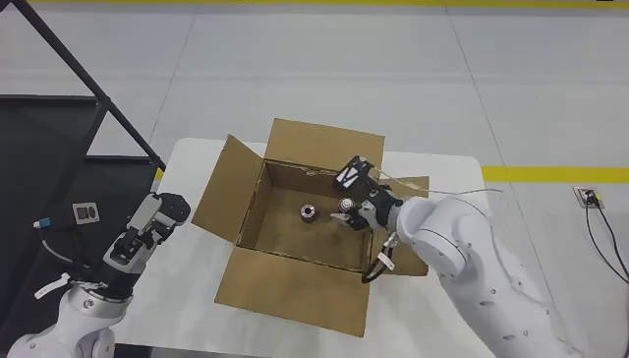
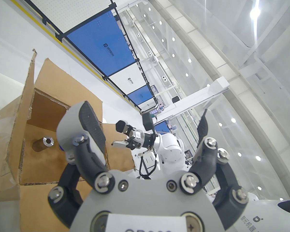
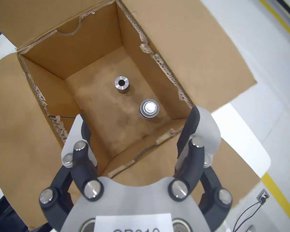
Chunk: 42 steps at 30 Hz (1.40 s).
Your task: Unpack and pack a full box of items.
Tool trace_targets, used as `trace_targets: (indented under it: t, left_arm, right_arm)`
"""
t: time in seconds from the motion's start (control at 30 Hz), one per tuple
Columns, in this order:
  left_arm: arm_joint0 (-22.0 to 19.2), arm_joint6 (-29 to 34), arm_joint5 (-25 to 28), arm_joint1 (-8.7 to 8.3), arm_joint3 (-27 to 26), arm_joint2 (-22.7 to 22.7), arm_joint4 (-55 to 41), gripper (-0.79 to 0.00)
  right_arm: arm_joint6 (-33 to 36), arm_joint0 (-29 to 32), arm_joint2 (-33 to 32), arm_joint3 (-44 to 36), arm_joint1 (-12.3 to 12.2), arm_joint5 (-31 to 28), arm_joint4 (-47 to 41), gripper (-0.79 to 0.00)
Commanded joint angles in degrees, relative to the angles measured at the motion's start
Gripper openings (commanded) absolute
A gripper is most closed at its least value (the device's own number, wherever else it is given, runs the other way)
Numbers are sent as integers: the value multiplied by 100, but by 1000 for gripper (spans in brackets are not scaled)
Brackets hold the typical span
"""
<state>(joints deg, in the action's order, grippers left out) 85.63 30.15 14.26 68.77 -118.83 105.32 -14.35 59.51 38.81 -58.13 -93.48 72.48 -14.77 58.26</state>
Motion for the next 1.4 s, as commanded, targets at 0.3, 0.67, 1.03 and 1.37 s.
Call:
trace_targets:
  t: [0.3,0.67,1.03,1.37]
  left_arm:
    - [0,0,0,0,0,0,0,0]
    - [0,0,0,0,0,0,0,0]
    - [0,0,0,0,0,0,0,0]
    - [0,0,0,0,0,0,0,0]
  right_arm:
    - [118,-1227,1099,2198,430,230,-544,-154]
    - [309,-1663,1599,2985,710,823,-227,-135]
    - [38,-1973,1802,4015,968,659,-466,-203]
    - [-207,-2195,1927,4735,1197,423,-711,-785]
